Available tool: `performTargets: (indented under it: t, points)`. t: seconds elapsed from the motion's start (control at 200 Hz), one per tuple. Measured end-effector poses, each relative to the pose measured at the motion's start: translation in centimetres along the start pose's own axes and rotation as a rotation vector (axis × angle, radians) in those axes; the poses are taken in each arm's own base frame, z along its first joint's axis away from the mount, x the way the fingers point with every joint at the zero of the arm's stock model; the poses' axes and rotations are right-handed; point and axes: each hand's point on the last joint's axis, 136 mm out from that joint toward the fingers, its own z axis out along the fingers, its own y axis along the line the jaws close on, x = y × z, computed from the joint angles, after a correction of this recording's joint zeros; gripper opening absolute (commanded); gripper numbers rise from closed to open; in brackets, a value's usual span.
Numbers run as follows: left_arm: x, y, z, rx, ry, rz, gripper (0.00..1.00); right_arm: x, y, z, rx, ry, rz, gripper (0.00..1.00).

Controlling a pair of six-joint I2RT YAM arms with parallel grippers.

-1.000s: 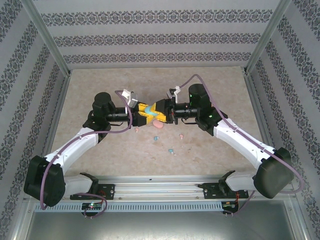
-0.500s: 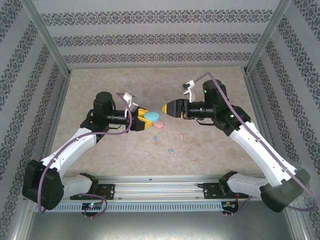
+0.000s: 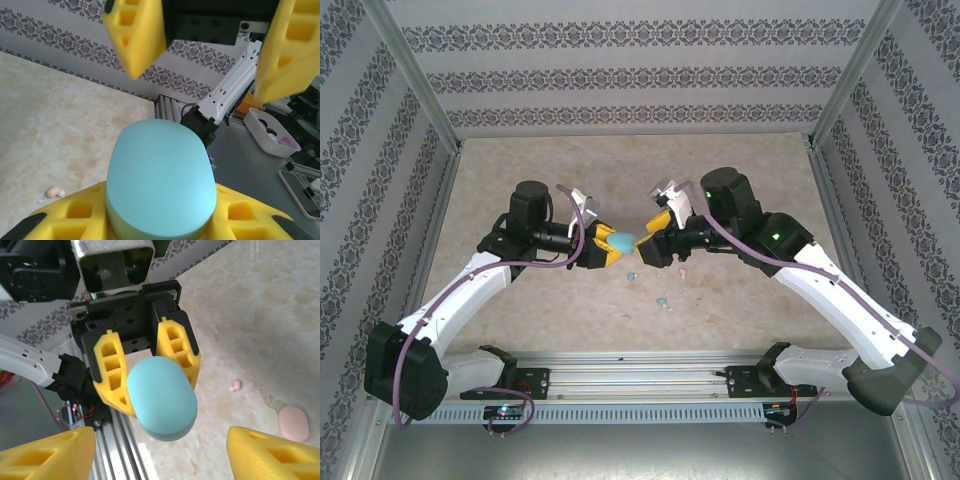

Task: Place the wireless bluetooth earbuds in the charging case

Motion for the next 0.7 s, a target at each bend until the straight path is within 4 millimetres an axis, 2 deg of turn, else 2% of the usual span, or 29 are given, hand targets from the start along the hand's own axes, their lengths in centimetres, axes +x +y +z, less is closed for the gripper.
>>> performTargets:
  t: [0.165,0.4,0.485,0.615,0.699]
  points:
    - [0.1,-0.3,0.0,0.015,0.005,-0.017,0.04,0.7,-0.5,1.4,-0.008,0.041,-0.032,0.72]
    - [-0.2,-0.6,-0.1,0.029,0.005,-0.016,0.04,1.4,-0.2,2.7,-0.052,0.078,-0.046,0.69]
    - [-0.2,-0.7,0.0,0.032,0.005,-0.015,0.03,1.6,-0.2,2.9,-0.059,0.085,-0.046,0.64]
    - [-0.3,-0.6,-0.1,0.031,0.005,-0.016,0.03,1.6,-0.2,3.1,-0.071,0.086,-0.046,0.49]
    - [-0.2,-0.6,-0.1,0.032,0.007,-0.023,0.03,1.6,0.2,3.2,-0.085,0.086,-0.049,0.44]
